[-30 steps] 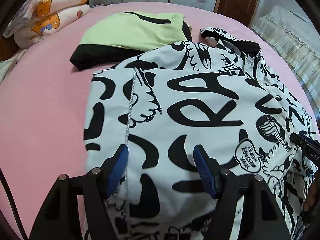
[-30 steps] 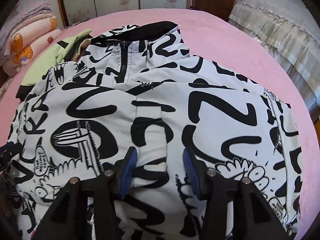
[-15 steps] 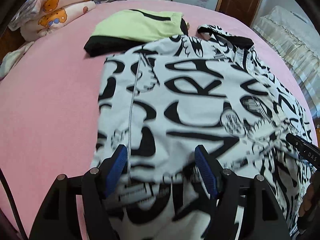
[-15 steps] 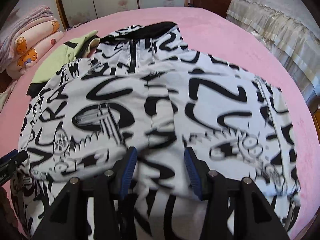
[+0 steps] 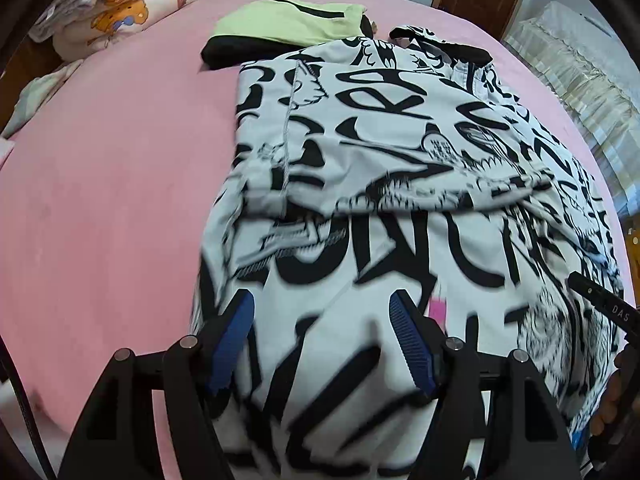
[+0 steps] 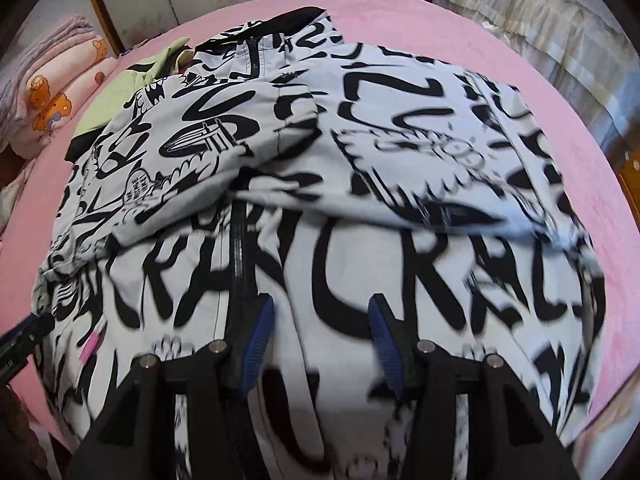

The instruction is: Fold large clothes

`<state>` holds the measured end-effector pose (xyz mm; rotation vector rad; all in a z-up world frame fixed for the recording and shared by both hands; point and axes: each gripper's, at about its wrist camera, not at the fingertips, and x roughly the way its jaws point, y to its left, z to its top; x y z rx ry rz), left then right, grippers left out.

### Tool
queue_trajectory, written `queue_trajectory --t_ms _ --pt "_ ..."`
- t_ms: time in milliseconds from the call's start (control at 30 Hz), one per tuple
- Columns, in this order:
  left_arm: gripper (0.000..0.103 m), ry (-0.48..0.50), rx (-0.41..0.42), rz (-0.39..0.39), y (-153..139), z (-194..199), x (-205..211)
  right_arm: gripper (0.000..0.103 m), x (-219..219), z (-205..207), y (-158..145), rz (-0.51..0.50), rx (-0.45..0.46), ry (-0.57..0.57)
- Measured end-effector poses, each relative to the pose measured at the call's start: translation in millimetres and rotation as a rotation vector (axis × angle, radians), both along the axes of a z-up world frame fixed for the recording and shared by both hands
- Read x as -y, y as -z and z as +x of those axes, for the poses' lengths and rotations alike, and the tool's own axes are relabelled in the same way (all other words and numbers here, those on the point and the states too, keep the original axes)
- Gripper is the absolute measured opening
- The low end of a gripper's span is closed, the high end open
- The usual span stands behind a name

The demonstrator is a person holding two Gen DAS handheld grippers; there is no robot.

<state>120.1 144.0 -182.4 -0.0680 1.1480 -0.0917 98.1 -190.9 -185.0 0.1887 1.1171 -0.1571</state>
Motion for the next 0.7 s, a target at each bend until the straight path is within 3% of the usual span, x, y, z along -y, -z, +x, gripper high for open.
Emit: queue_trajectory --t_ms 400,700 --pt "0.069 0.024 0.023 0.081 -33 -78 -20 0.049 5 -72 -50 -0.026 0.108 -0.001" --pt "0.069 0.03 -0.064 0.071 -18 -116 -40 0.052 21 -126 -63 -0.048 0.156 0.008"
